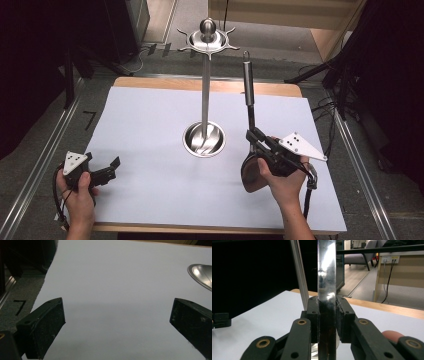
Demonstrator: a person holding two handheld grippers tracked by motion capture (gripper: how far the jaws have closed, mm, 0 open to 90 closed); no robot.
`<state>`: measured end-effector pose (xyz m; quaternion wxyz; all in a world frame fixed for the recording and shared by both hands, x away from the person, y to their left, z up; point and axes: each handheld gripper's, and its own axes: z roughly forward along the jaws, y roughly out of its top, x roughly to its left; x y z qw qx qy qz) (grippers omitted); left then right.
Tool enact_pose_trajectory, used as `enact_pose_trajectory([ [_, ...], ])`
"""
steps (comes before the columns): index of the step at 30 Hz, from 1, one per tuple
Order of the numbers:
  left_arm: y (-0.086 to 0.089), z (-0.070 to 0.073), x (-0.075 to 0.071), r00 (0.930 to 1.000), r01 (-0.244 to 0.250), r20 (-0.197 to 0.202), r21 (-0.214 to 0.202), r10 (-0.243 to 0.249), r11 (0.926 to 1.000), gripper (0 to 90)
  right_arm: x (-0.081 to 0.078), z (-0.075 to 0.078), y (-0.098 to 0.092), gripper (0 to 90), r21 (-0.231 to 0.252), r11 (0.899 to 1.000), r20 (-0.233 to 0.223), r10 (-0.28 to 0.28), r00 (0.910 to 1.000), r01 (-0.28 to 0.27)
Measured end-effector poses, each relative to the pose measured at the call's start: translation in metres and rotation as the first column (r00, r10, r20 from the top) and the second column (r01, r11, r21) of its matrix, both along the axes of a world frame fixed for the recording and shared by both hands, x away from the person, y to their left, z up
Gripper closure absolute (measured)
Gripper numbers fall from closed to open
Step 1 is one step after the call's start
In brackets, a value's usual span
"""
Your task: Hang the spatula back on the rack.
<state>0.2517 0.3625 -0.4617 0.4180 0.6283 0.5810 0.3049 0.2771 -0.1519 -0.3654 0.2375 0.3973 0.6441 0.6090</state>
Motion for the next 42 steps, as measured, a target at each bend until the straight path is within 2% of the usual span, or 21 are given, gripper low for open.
enact_pose_trajectory([
  [21, 0.000, 0.000, 0.000, 1.0000, 0.001, -0.001, 0.000, -0.001, 1.0000, 0.5, -0.008, 0.016, 0.003, 76.4, 0.020, 1.000, 0.057, 0.021, 0.9982, -0.022],
  [42, 0.000, 0.000, 0.000, 1.0000, 0.002, 0.000, 0.001, -0.002, 1.0000, 0.5, -0.010, 0.020, 0.012, 76.4, 0.024, 0.998, 0.069, 0.055, 0.9961, -0.057],
])
